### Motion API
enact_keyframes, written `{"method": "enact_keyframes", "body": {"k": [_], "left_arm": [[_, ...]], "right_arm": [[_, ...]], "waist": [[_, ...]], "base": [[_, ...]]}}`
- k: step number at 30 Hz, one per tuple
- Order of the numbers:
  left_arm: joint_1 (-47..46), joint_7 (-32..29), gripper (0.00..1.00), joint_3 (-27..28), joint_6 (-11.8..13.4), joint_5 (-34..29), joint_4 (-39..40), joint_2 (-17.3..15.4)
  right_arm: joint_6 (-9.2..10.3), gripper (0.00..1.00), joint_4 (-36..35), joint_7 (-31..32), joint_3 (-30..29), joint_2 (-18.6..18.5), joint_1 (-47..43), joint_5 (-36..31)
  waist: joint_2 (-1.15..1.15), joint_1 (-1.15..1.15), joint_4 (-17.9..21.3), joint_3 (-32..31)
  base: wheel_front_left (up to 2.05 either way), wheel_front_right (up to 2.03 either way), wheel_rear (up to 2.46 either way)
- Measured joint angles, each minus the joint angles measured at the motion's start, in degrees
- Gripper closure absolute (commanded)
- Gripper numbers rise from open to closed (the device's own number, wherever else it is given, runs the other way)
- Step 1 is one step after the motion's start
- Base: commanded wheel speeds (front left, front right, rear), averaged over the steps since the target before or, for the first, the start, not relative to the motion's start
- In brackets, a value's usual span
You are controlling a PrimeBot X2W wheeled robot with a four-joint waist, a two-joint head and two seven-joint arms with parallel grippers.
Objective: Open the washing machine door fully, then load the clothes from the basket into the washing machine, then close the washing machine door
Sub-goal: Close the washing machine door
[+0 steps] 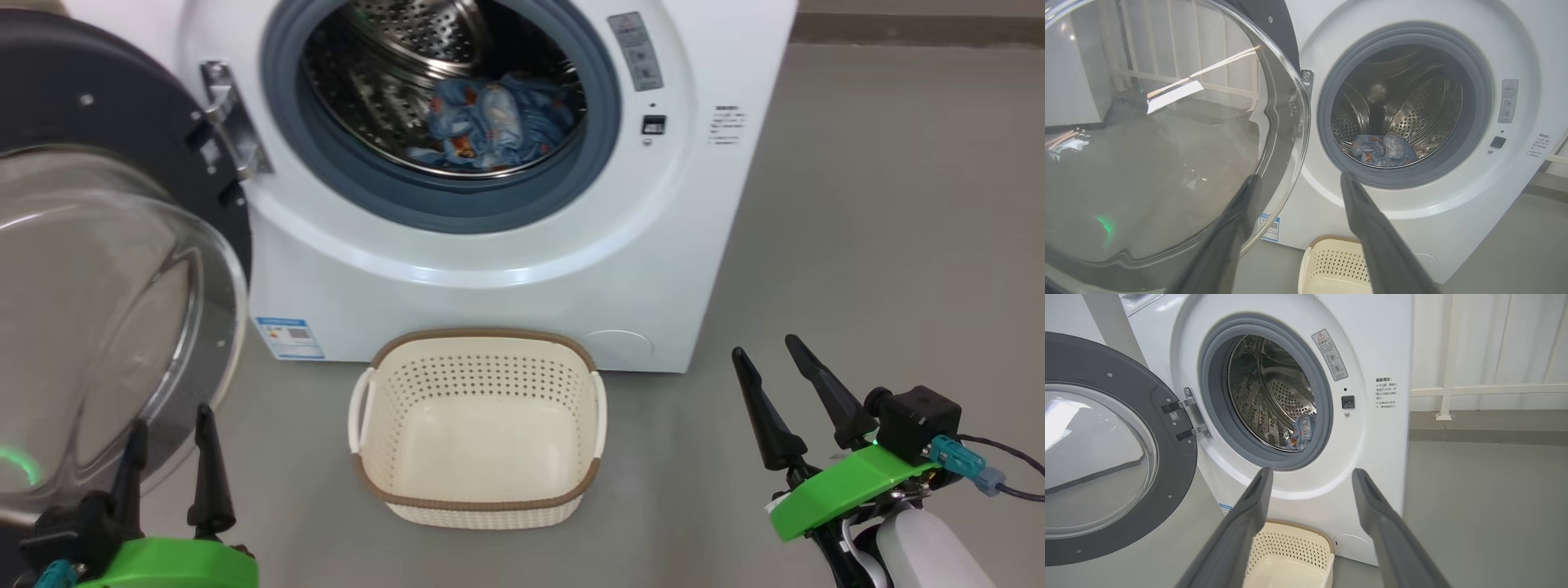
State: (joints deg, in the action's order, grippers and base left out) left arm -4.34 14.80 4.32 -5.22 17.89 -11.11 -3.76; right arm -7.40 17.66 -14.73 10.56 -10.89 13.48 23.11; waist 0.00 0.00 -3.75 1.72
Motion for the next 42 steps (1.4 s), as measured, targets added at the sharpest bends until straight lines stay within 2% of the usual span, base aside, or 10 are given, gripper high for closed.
{"method": "enact_keyframes", "body": {"k": [12,25,33,42], "left_arm": [[0.05,0.00,0.00,0.15,1.94,-0.13,-0.11,0.01],[0.05,0.00,0.00,-0.08,2.98,-0.33,-0.19,0.13],[0.06,0.00,0.00,-0.23,3.55,-0.46,-0.21,0.15],[0.92,0.00,0.00,-0.23,4.01,-0.45,-0.07,0.15]], "right_arm": [[0.00,0.00,0.32,0.00,1.05,0.07,-0.63,0.38],[0.00,0.00,0.32,0.00,1.43,0.38,-0.63,0.78],[0.00,0.00,0.53,0.01,1.64,0.38,-0.63,0.80],[0.00,0.00,0.53,0.00,1.64,0.37,-0.63,0.80]], "waist": [[0.00,0.00,-8.01,-0.69],[0.00,0.00,-16.24,-0.85],[0.00,0.00,-19.29,-0.96],[0.00,0.00,-20.55,-1.05]], "base": [[0.00,0.00,0.00],[0.00,0.00,0.00],[0.00,0.00,0.00],[0.00,0.00,0.00]]}}
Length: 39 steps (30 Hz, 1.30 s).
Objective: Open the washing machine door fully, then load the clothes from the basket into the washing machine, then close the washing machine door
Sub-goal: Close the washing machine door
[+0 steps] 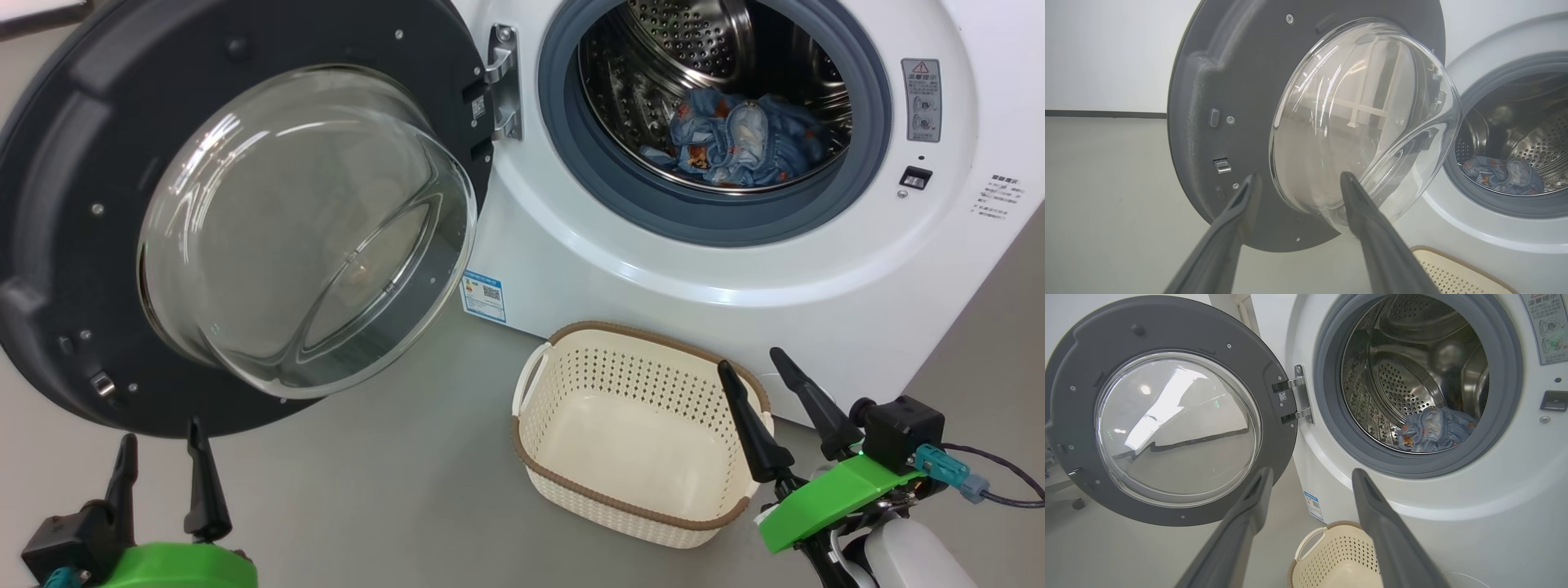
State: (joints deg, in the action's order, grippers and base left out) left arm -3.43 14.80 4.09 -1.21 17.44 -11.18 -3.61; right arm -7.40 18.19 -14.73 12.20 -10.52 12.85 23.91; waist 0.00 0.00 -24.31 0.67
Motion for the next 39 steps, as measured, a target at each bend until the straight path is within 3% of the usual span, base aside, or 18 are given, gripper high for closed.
{"method": "enact_keyframes", "body": {"k": [18,19,21,22,24,34,39], "left_arm": [[0.03,0.00,0.00,0.01,0.21,0.01,0.99,-0.21],[0.03,0.00,0.04,0.01,0.21,0.02,1.03,-0.29],[0.03,-0.02,0.52,0.02,0.21,0.09,1.25,-0.57],[0.03,-0.14,0.64,0.02,0.20,0.10,1.38,-0.75],[0.02,-0.26,1.00,0.07,0.20,0.21,1.74,-1.20],[-1.91,-2.70,1.00,2.05,-0.60,1.14,7.89,-6.23],[-8.56,-5.69,1.00,7.78,-2.26,8.17,11.74,-10.24]], "right_arm": [[0.00,0.00,0.16,0.00,0.25,-0.10,0.00,0.44],[0.00,0.00,0.16,0.01,0.25,-0.10,0.00,0.44],[0.00,0.00,0.18,0.01,0.25,-0.11,0.00,0.44],[0.00,0.00,0.20,0.01,0.26,-0.11,0.00,0.44],[0.00,0.00,0.23,0.00,0.27,-0.12,0.00,0.44],[0.00,0.00,0.35,0.01,0.48,-0.37,-0.20,0.49],[0.00,0.00,0.47,0.00,1.52,-1.12,-0.21,0.49]], "waist": [[0.00,0.00,1.07,-0.15],[0.00,0.00,1.12,-0.17],[0.00,0.00,1.24,-0.21],[0.00,0.00,1.31,-0.26],[0.00,0.00,1.47,-0.38],[0.00,0.00,2.55,-1.02],[0.00,0.00,3.56,-0.91]], "base": [[0.00,0.00,0.00],[0.00,0.00,0.00],[0.00,0.00,0.00],[0.00,0.00,0.00],[0.00,0.00,0.00],[0.00,0.00,0.00],[0.00,0.00,0.00]]}}
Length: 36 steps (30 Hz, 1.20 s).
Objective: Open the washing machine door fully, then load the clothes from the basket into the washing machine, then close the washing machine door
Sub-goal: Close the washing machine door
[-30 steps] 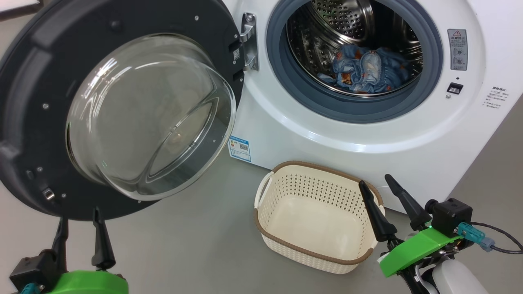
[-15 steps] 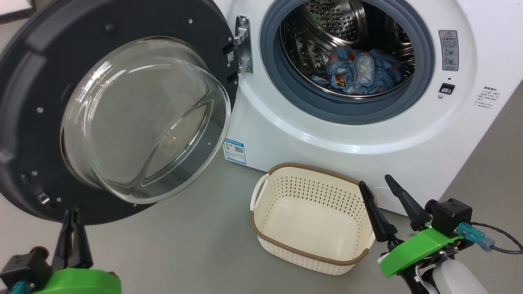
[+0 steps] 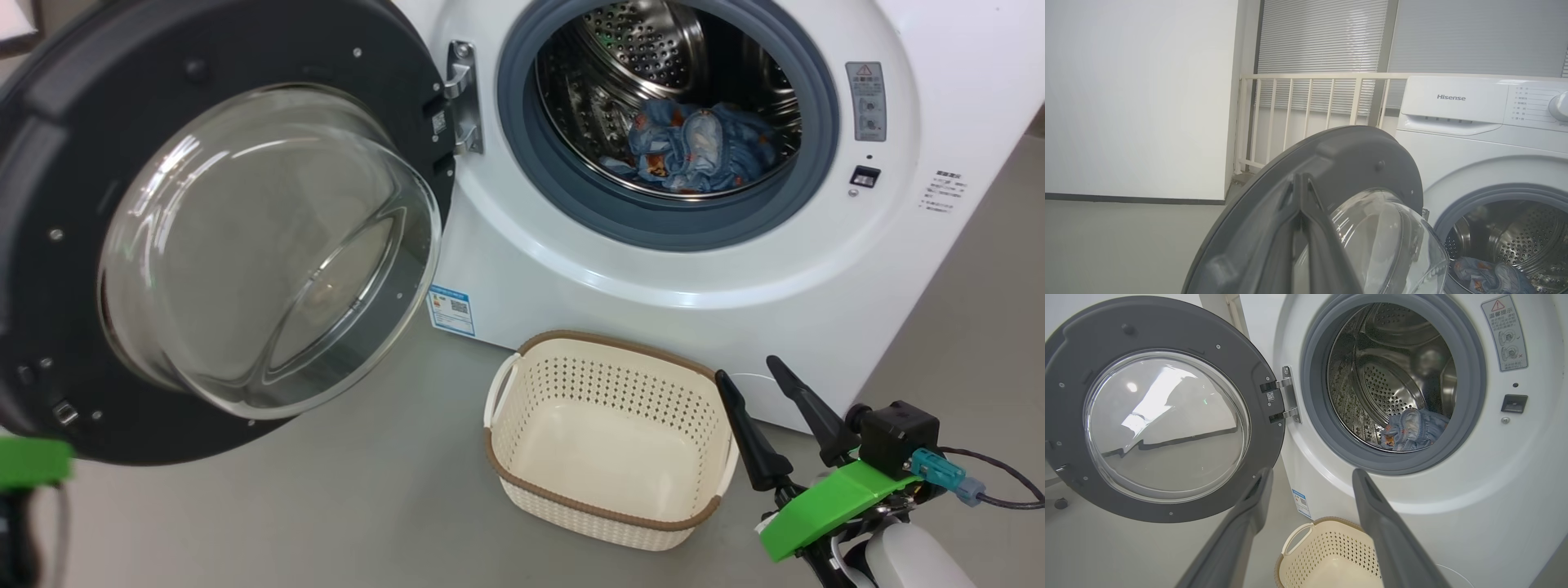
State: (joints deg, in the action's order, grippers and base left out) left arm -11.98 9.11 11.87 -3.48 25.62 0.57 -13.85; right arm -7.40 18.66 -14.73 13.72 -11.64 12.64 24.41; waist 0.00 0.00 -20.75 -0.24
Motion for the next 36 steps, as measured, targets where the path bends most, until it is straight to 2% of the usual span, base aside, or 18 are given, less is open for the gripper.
{"method": "enact_keyframes", "body": {"k": [5,11,16,18,19,26,32,36], "left_arm": [[-4.36,-0.63,1.00,4.95,-1.31,3.34,-2.48,-5.63],[-9.16,-2.04,1.00,12.03,-2.45,13.84,-13.73,-8.04],[-13.49,-5.16,1.00,18.30,-3.33,26.10,-24.90,-9.02],[-14.73,-6.80,1.00,19.52,-3.43,28.75,-29.77,-10.36],[-16.06,-7.76,1.00,21.38,-3.43,32.36,-32.37,-10.62],[-18.64,-11.47,1.00,21.96,-3.60,39.58,-40.83,-15.05],[-19.05,-12.14,1.00,21.20,-3.60,44.62,-42.40,-15.77],[-19.05,-11.71,1.00,19.57,-3.60,45.41,-42.40,-16.02]], "right_arm": [[0.00,0.00,0.16,0.01,0.60,-1.12,0.01,0.00],[0.00,0.00,0.24,0.01,1.19,-2.72,0.14,0.00],[0.00,0.00,0.29,0.01,2.09,-3.79,0.33,0.00],[0.00,0.00,0.27,0.01,2.31,-4.31,0.41,0.00],[0.00,0.00,0.27,0.01,2.40,-4.48,0.56,0.00],[0.00,0.00,0.14,0.01,2.74,-5.39,1.90,0.00],[0.00,0.00,-0.02,0.01,2.55,-5.91,2.63,0.00],[0.00,0.00,0.01,0.01,2.54,-5.91,2.63,-0.01]], "waist": [[0.00,0.00,1.50,0.56],[0.00,0.00,3.81,1.74],[0.00,0.00,5.82,2.95],[0.00,0.00,6.52,3.53],[0.00,0.00,6.85,3.82],[0.00,0.00,9.03,5.77],[0.00,0.00,10.03,7.19],[0.00,0.00,10.15,7.44]], "base": [[0.00,0.00,0.00],[0.00,0.00,0.00],[0.00,0.00,0.00],[0.00,0.00,0.00],[0.00,0.00,0.00],[0.00,0.00,0.00],[0.00,0.00,0.00],[0.00,0.00,0.00]]}}
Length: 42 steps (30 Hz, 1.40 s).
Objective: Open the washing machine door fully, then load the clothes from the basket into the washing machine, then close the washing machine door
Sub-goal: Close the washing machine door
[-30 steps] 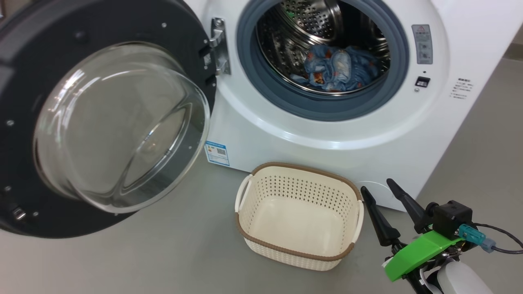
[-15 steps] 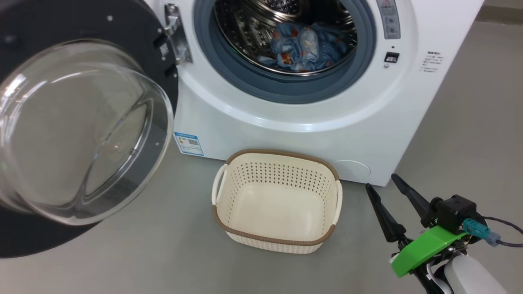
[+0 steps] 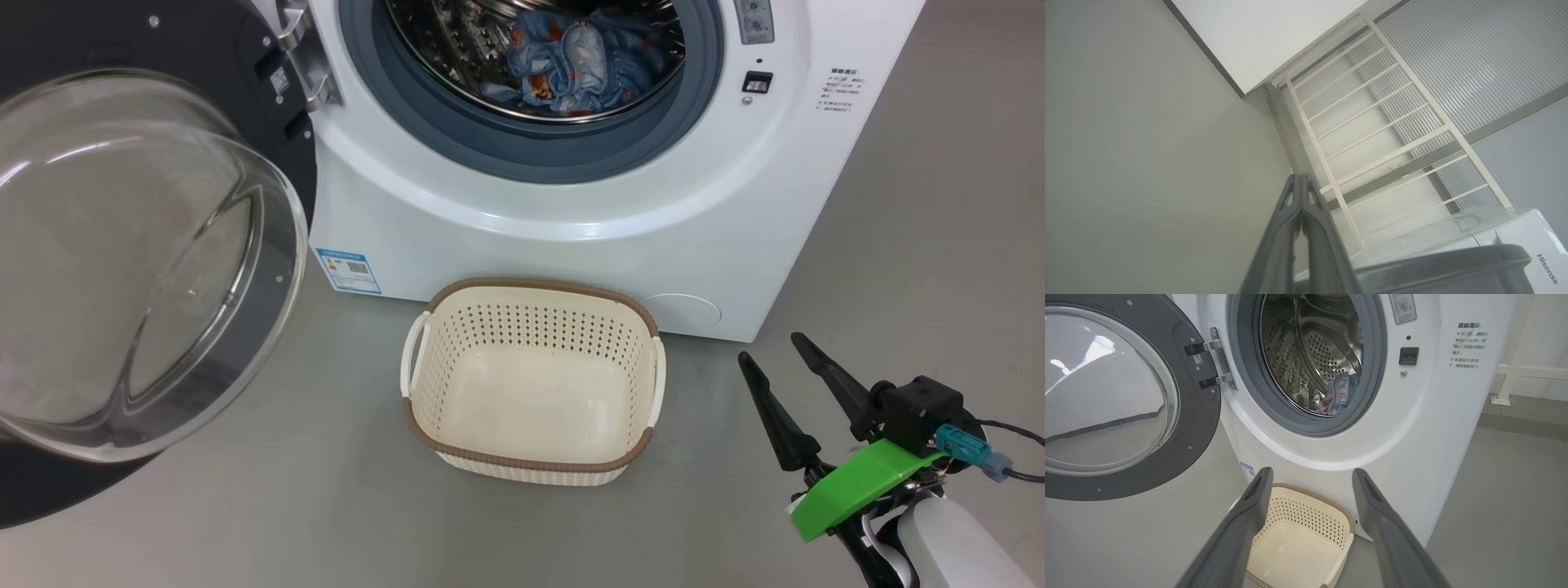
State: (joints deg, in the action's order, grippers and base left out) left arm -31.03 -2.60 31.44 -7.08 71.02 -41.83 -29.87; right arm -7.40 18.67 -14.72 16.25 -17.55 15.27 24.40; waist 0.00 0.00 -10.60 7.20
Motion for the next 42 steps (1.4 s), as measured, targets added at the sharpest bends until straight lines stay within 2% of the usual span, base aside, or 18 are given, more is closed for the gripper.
{"method": "enact_keyframes", "body": {"k": [6,14,21,31,36,42], "left_arm": [[0.21,0.59,1.00,-3.70,0.00,1.25,0.97,-1.10],[1.87,3.19,1.00,-9.42,-0.01,2.21,6.49,-3.14],[2.84,3.50,1.00,-10.09,-0.01,4.70,2.37,-3.77],[1.27,-2.15,1.00,-9.13,-0.01,10.31,-5.90,-3.75],[1.17,-6.00,1.00,-10.10,-0.01,12.33,-6.32,-3.56],[1.99,-13.52,1.00,-11.05,0.00,14.23,-4.81,-4.09]], "right_arm": [[0.00,0.00,0.10,0.00,0.05,0.08,0.06,0.00],[0.00,0.00,0.27,0.00,0.01,0.25,0.07,-0.01],[0.00,0.00,0.27,0.00,0.01,0.53,0.06,-0.01],[0.00,0.00,0.35,0.00,0.07,0.56,0.06,-0.01],[0.00,0.00,0.40,0.00,0.05,0.47,0.06,-0.01],[0.00,0.00,0.71,0.00,0.00,0.48,0.05,-0.01]], "waist": [[0.00,0.00,0.02,-0.50],[0.00,0.00,-0.22,-1.07],[0.00,0.00,-0.37,-1.34],[0.00,0.00,-0.06,-1.62],[0.00,0.00,-0.08,-1.61],[0.00,0.00,-0.55,-2.05]], "base": [[0.00,0.00,0.00],[0.00,0.00,0.00],[0.00,0.00,0.00],[0.00,0.00,0.00],[0.00,0.00,0.00],[0.00,0.00,0.00]]}}
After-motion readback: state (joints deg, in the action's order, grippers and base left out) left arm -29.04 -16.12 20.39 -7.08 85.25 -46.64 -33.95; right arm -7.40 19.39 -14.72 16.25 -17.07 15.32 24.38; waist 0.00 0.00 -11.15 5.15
